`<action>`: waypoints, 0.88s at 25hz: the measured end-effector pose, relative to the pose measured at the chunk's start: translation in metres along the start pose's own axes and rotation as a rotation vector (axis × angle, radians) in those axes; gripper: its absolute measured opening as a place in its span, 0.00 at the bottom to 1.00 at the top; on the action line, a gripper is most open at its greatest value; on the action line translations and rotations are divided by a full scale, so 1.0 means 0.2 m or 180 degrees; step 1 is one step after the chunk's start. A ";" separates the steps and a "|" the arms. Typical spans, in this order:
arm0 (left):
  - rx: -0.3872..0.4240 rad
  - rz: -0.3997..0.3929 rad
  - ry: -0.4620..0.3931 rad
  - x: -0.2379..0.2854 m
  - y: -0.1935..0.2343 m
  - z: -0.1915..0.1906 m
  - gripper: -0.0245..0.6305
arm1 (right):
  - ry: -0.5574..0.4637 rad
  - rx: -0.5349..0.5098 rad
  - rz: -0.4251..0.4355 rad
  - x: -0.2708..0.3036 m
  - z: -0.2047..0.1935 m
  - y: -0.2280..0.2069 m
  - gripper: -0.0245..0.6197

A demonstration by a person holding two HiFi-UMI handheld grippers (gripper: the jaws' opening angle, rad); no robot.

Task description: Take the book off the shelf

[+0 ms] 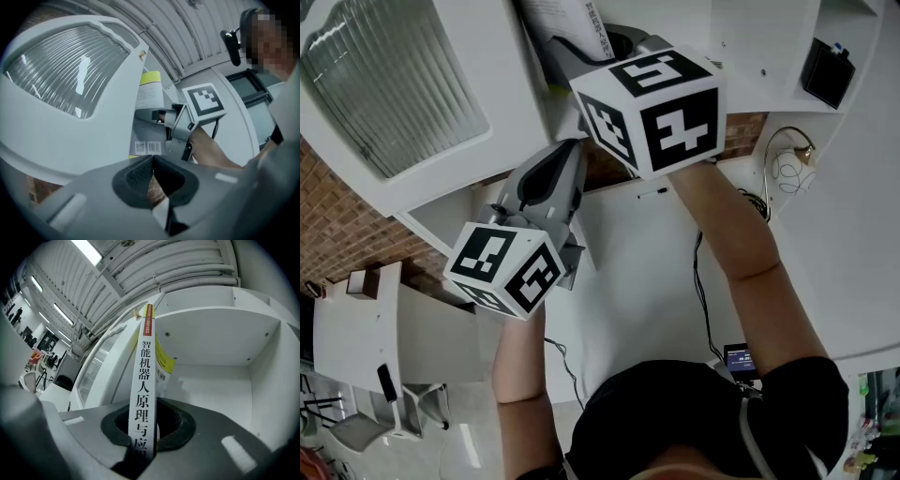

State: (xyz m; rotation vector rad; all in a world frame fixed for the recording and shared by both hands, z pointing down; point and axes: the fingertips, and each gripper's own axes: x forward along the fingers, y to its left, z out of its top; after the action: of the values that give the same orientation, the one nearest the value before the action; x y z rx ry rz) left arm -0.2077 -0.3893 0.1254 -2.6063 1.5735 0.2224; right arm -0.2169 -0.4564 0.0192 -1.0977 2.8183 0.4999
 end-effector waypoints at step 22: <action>0.0310 0.0151 -0.0224 -0.10 -0.20 0.12 0.05 | -0.0561 -0.0157 -0.0273 -0.45 0.07 0.04 0.14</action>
State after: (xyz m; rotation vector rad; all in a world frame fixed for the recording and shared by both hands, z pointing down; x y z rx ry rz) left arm -0.1839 -0.3499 0.1048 -2.4630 1.5825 0.2321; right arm -0.1560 -0.3884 0.0256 -1.1180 2.6093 0.6285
